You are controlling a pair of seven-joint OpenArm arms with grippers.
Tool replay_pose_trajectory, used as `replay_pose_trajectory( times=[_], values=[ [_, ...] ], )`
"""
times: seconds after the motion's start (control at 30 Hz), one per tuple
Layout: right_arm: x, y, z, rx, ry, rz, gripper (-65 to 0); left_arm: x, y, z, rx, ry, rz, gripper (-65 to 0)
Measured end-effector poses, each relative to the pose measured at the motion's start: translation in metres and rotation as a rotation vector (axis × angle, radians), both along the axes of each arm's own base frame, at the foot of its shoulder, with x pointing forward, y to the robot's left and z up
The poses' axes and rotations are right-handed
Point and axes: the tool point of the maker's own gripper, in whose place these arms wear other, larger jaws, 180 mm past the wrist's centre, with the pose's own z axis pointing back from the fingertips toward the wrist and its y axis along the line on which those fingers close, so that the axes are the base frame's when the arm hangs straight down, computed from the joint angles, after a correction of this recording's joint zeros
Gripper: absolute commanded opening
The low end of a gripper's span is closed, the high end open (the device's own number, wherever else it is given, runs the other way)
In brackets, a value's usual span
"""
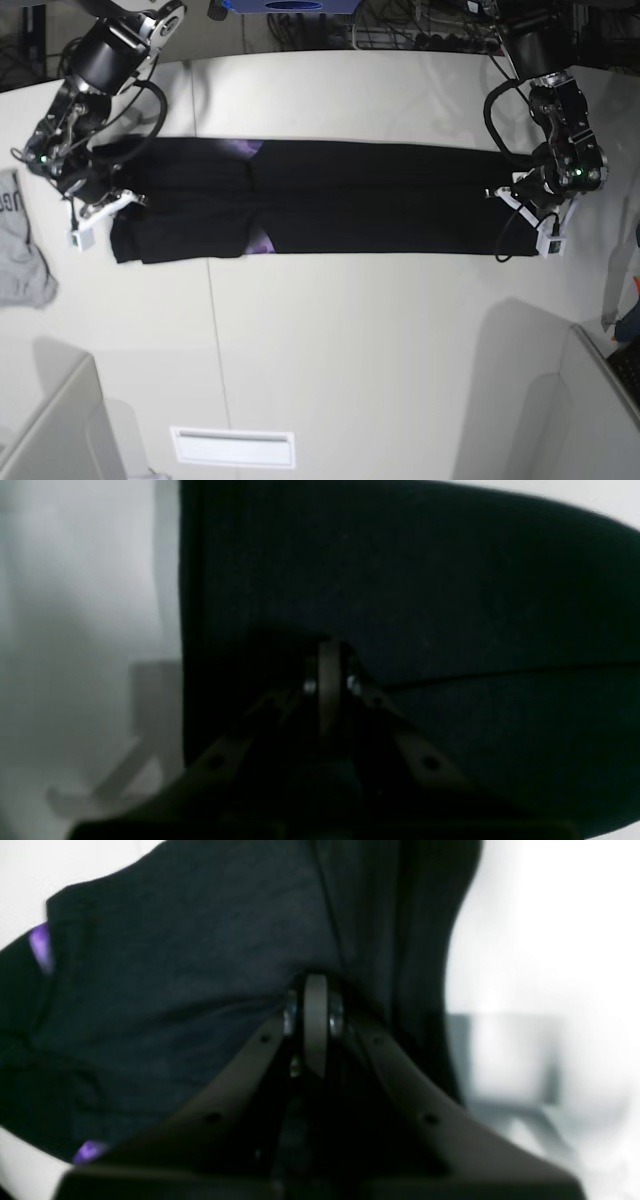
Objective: Fold the T-shirt properly
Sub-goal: 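Pull the folded strip with both grippers to straighten it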
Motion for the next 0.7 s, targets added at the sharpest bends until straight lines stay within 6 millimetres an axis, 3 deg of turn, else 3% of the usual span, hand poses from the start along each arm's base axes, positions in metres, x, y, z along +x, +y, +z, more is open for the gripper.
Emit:
replay_pose_trajectory(
  times=[0.07, 0.17, 0.23, 0.3, 0.37, 0.4, 0.47, 0.53, 0.6, 0.7],
  values=[
    [0.005, -0.002, 0.015, -0.028, -0.019, 0.010, -65.0, -0.007, 0.006, 0.011, 0.031, -0.003, 0.008, -65.0],
    [0.006, -0.006, 0.042, -0.101, -0.045, 0.029, -65.0, -0.006, 0.041, 0.052, 0.113, -0.110, 0.086, -65.0],
    [0.005, -0.006, 0.062, -0.150, -0.066, 0.046, -65.0, 0.001, 0.049, 0.078, 0.166, -0.175, 0.043, -65.0],
    [0.007, -0.001, 0.087, -0.163, -0.130, 0.058, -65.0, -0.002, 0.048, 0.087, 0.182, -0.192, -0.014, -65.0],
    [0.003, 0.006, 0.108, -0.170, -0.189, 0.089, -65.0, -0.016, 0.055, 0.082, 0.174, -0.179, 0.004, -65.0],
    [0.000, 0.009, 0.115, -0.167, -0.211, 0.094, -65.0, -0.026, 0.063, 0.079, 0.181, -0.160, 0.029, -56.3],
    [-0.008, 0.017, 0.119, -0.141, -0.235, 0.117, -65.0, -0.043, 0.082, 0.077, 0.201, -0.126, 0.098, -31.6],
    [-0.012, 0.022, 0.117, -0.120, -0.234, 0.127, -65.0, -0.046, 0.086, 0.077, 0.183, -0.146, 0.134, -13.8],
    [-0.015, 0.022, 0.114, -0.117, -0.224, 0.128, -65.0, -0.044, 0.079, 0.071, 0.106, -0.175, 0.147, -5.8],
    [-0.018, 0.025, 0.110, -0.107, -0.214, 0.127, -65.0, -0.037, 0.066, 0.058, -0.038, -0.212, 0.160, -3.9]
  ],
)
